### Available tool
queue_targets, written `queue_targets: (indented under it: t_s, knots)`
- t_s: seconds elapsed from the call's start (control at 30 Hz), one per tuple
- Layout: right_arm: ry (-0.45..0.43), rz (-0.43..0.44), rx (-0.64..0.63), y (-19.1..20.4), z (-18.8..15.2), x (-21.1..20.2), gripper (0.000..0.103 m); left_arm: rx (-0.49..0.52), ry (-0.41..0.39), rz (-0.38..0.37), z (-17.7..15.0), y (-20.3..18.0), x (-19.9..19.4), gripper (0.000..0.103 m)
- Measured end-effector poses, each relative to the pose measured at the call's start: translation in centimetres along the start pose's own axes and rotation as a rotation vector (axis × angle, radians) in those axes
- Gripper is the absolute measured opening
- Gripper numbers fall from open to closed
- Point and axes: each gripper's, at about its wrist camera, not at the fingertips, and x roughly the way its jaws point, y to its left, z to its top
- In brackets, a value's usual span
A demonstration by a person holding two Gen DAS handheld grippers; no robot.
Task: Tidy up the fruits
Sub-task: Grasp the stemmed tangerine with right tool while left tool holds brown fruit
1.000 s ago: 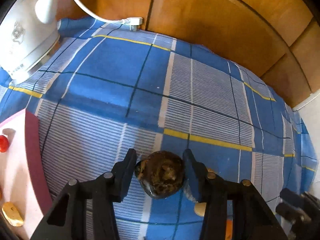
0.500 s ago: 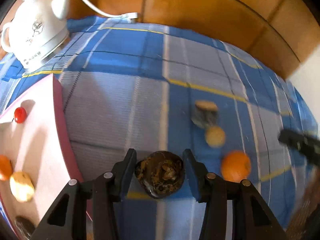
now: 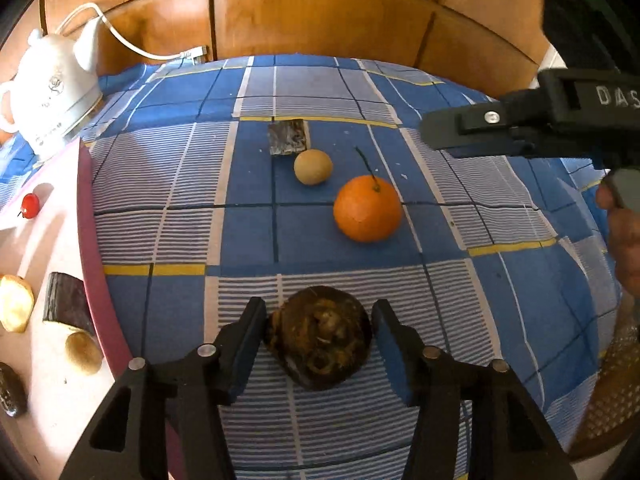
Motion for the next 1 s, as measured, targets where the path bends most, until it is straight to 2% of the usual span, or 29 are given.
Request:
queue_targets:
  t_s: [0.07, 0.57, 0.67, 0.7, 0.73, 0.8, 0.87, 1.0]
  knots:
    - [0.012, -0.007, -0.045, 0.9, -0.1, 0.7, 0.059, -0.003, -0.007, -0.002, -0.5, 0.1, -0.4, 0.059]
    - [0.08, -0.093, -0.192, 3.3, -0.6, 5.2, 0.059, 0.001, -0.044, -0.009, -1.2, -0.1, -0.4, 0.059]
    - [0.101, -0.11, -0.219, 3.5, -1.0, 6.2, 0.059, -0.001, -0.047, -0.023, -1.3, -0.2, -0.4, 0.064]
    - [0.109, -0.121, -0.235, 3.7, -1.1, 6.4, 0.057, 0.002, -0.047, -0.021, -1.3, -0.3, -0.4, 0.065]
    - [0.107, -0.14, -0.246, 3.7, -1.2, 6.5, 0.04, 0.008, -0.047, -0.013, -1.3, -0.5, -0.3, 0.065]
    - [0.112, -0.155, -0.24, 3.6, -1.1, 6.4, 0.041, 0.023, -0.051, 0.0, -1.4, -0.7, -0.3, 0.065]
    - [0.113, -0.223, -0.249, 3.4, -1.1, 6.0, 0.04, 0.041, -0.055, 0.013, -1.5, -0.9, -0.2, 0.063]
    - [0.137, -0.248, -0.209, 2.2, -1.1, 5.7, 0.041, 0.05, -0.068, 0.031, -1.6, -0.9, -0.2, 0.059]
